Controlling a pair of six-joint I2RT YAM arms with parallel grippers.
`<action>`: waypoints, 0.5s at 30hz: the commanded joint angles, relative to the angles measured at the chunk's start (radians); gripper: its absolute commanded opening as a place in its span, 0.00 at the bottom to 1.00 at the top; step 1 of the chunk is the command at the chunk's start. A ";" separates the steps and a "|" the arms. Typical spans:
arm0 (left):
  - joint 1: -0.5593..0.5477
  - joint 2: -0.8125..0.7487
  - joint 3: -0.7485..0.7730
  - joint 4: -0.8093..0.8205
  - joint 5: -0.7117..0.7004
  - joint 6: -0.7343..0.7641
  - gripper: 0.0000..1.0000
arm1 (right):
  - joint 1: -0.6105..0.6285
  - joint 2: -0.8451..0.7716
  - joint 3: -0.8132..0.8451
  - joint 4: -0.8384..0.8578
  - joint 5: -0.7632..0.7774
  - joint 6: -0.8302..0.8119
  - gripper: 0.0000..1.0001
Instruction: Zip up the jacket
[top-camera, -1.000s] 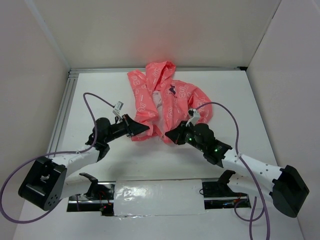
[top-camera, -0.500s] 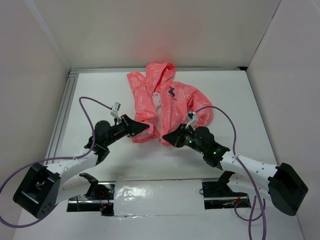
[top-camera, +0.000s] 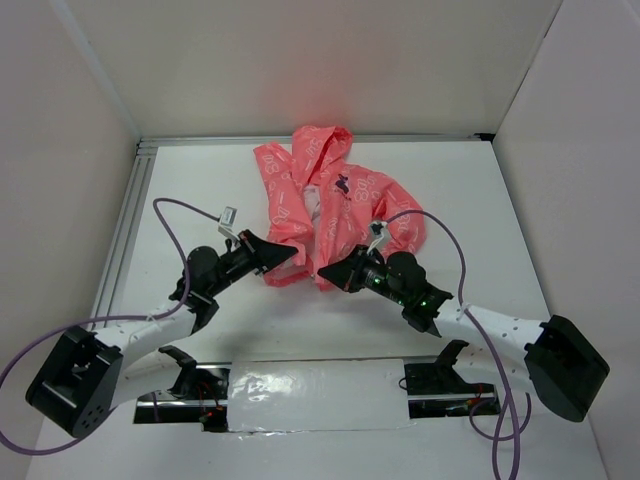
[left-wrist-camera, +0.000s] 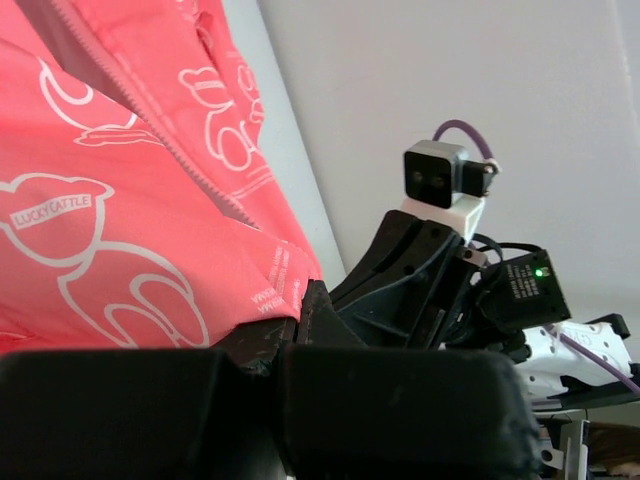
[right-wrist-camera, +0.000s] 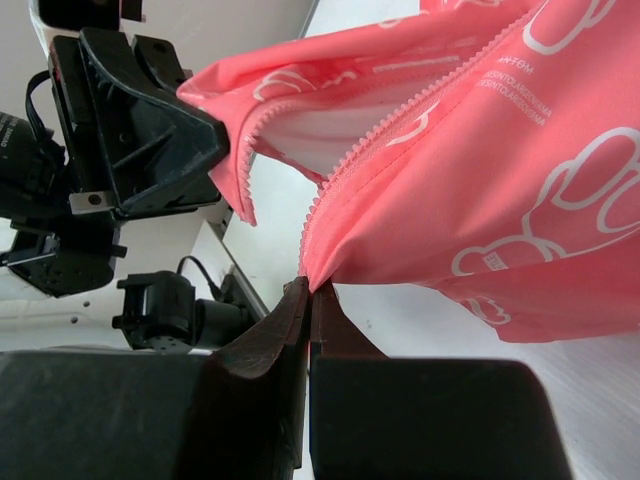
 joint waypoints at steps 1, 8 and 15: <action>-0.005 0.015 -0.014 0.164 0.004 -0.022 0.00 | 0.007 0.007 0.033 0.110 -0.033 0.018 0.00; -0.005 0.080 -0.023 0.275 0.050 -0.045 0.00 | 0.007 -0.013 0.024 0.110 -0.033 0.018 0.00; -0.005 0.124 -0.033 0.334 0.072 -0.065 0.00 | 0.007 -0.013 0.024 0.114 -0.042 0.009 0.00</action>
